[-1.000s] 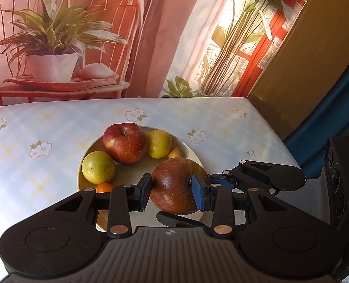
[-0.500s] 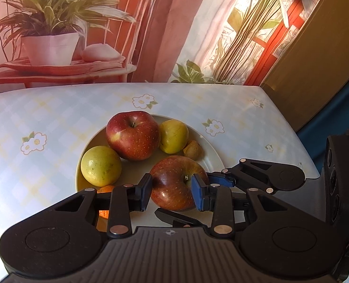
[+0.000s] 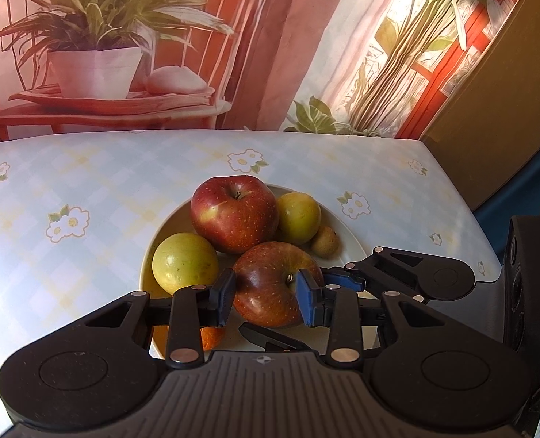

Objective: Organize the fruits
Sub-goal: 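Lower the red apple onto the plate with right gripper while left tool steadies it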

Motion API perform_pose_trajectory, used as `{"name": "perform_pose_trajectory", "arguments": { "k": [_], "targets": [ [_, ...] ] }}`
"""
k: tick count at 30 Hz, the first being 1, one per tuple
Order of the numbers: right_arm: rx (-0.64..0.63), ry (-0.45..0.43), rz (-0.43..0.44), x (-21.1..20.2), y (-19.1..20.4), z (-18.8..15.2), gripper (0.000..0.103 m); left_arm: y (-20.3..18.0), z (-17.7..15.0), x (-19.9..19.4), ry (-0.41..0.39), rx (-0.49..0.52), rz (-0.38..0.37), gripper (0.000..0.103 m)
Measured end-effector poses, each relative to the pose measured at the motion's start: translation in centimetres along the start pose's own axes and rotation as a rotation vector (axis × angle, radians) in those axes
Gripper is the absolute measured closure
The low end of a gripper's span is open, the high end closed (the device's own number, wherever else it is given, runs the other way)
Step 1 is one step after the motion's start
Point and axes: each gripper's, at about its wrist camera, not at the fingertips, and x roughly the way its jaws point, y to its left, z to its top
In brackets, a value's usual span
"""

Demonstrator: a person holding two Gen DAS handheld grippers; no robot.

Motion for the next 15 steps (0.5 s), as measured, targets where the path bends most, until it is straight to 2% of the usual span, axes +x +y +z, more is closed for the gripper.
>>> {"name": "perform_pose_trajectory", "arguments": {
  "k": [15],
  "targets": [
    [-0.027, 0.020, -0.005, 0.5, 1.2, 0.9, 0.047, 0.8, -0.1, -0.4, -0.011, -0.011, 0.029, 0.065]
  ]
}}
